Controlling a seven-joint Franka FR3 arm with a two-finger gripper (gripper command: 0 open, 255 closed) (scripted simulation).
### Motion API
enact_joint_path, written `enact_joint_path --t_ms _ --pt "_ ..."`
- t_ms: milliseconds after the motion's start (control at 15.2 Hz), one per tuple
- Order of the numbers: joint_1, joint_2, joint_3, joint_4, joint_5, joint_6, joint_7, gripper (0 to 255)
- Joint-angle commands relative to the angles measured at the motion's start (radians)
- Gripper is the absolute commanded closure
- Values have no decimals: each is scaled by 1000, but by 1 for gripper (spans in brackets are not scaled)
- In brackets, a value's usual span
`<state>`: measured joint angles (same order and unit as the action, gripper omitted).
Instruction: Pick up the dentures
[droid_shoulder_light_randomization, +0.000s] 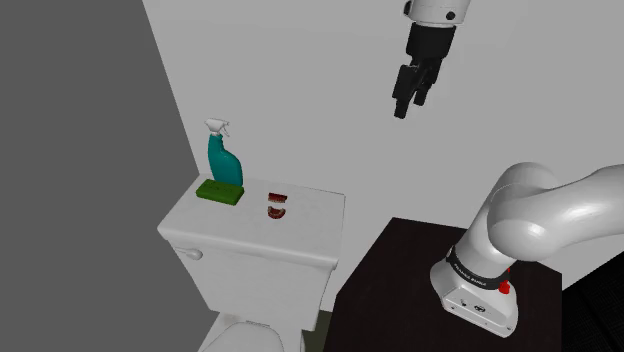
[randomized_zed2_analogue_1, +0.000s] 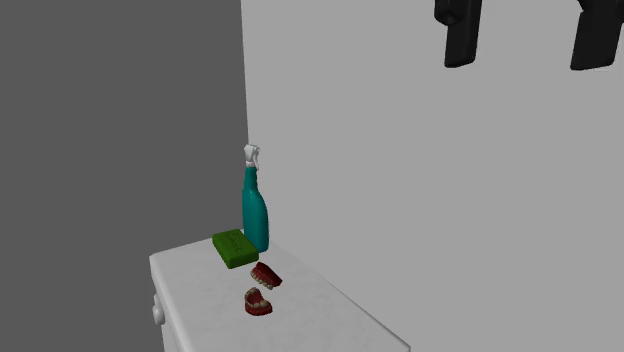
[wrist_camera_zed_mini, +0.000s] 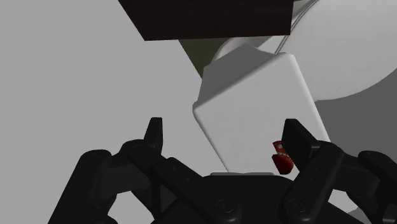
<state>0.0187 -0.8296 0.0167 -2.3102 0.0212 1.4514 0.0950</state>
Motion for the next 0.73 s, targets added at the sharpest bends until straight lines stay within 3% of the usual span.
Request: enact_joint_path --t_ms 0,660 --pt "0 0 0 0 0 0 0 0" --pt "50 236 56 -79 48 327 -11 0"
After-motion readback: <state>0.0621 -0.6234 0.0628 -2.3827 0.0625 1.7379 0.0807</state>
